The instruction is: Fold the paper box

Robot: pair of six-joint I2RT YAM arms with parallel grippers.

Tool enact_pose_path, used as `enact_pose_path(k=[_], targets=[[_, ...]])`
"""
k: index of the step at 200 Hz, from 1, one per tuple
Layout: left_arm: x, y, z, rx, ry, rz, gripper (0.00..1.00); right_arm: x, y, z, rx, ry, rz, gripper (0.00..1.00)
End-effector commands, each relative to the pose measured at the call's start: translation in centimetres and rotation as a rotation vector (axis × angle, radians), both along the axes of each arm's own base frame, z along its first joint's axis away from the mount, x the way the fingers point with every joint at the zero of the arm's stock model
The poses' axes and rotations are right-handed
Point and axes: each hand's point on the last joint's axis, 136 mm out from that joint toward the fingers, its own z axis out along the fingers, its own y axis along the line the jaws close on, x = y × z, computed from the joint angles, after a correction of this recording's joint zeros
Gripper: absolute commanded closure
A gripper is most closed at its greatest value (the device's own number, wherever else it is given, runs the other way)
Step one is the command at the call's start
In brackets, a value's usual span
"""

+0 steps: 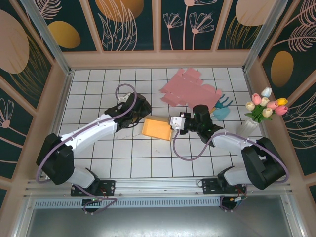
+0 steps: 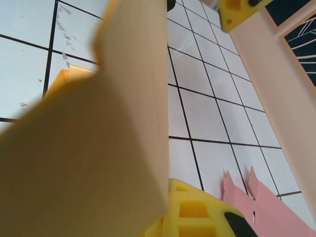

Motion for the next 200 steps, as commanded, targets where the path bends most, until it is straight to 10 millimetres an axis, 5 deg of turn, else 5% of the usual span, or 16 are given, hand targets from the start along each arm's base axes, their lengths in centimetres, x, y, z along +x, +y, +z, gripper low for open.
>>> enact_pose_path(k=[1,99,157,200], targets=[[-0.1,-1.1,-0.3,-0.026,0.026,-0.047,0.30,0.3,0.0,0.7,0.025,-0.014,-0.006,1.00],[-1.7,-4.9,0.5,-0.263,0.069,-0.134,0.34,0.0,0.2,0.1,0.042,-0.025,0.004,1.00],[-2.4,-6.4,-0.6,-0.325,0.099,-0.147,0.53,-0.4,0.1,-2.4,-0.057,-0.010,0.023,0.96],[-2.6,-6.9,0.0,-0.352,0.102,-0.142,0.54,0.1,-0.1,-2.7,-0.087,0.001,0.000,0.95]])
